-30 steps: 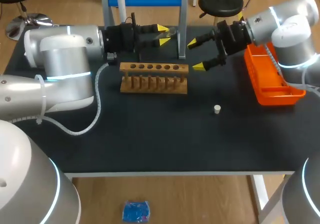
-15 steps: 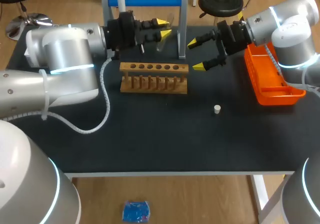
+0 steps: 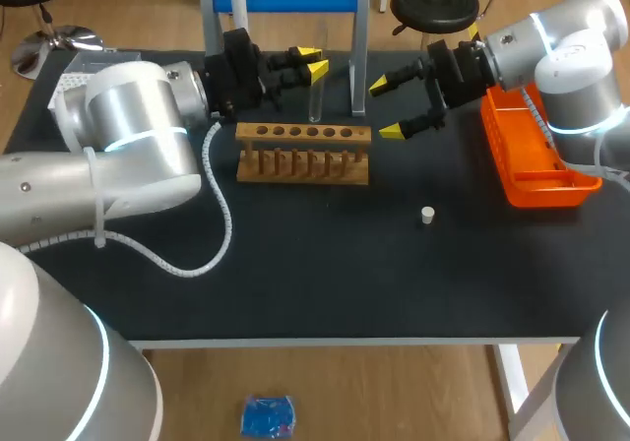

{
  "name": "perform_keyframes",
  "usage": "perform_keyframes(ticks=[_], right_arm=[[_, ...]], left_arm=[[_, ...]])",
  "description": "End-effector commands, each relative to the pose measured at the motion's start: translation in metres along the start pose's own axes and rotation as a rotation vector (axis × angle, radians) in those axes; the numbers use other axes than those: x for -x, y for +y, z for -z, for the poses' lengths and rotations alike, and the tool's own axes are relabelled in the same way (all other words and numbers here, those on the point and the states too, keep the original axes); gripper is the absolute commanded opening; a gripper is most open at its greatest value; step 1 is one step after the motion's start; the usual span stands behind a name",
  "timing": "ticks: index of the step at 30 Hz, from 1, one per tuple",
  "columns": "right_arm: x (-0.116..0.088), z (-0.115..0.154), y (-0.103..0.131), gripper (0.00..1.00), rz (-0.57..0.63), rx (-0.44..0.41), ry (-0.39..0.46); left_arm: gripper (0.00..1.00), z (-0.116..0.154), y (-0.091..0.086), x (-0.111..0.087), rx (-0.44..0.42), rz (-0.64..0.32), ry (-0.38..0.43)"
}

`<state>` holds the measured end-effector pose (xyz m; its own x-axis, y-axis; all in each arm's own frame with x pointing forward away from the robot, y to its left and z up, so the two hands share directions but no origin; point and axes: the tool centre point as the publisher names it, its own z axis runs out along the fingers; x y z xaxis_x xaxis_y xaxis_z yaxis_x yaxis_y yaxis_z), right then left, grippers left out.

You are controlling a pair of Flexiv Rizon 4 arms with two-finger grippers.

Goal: Invert the test tube, pick up the pipette, mount the tip to pipette, aspirate from beaker and dispense into the tube, eject the tip, return the pipette, and cap with the stopper.

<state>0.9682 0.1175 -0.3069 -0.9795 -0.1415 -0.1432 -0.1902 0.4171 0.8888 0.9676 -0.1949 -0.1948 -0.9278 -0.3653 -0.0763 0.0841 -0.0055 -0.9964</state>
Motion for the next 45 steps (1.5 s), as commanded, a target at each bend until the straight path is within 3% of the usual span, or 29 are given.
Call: perform_keyframes(ticks=[1, 24, 28, 39, 45], right_arm=[[0.001, 0.001, 0.000, 1.00, 0.000, -0.002, 0.002], [0.001, 0.001, 0.000, 1.00, 0.000, -0.002, 0.002], [0.001, 0.001, 0.000, 1.00, 0.000, -0.002, 0.002], [0.001, 0.001, 0.000, 1.00, 0.000, -0.002, 0.002], [0.001, 0.001, 0.000, 1.00, 0.000, -0.002, 0.002]], left_arm=[[0.00, -0.001, 0.004, 0.000, 0.012, 0.015, -0.006], [0.00, 0.000, -0.001, 0.007, -0.005, -0.023, -0.003], [0.00, -0.006, 0.002, 0.007, 0.037, 0.011, 0.007], [0.00, -0.011, 0.010, 0.008, -0.008, 0.038, 0.098], [0.00, -0.007, 0.015, 0.013, 0.024, 0.062, 0.128]])
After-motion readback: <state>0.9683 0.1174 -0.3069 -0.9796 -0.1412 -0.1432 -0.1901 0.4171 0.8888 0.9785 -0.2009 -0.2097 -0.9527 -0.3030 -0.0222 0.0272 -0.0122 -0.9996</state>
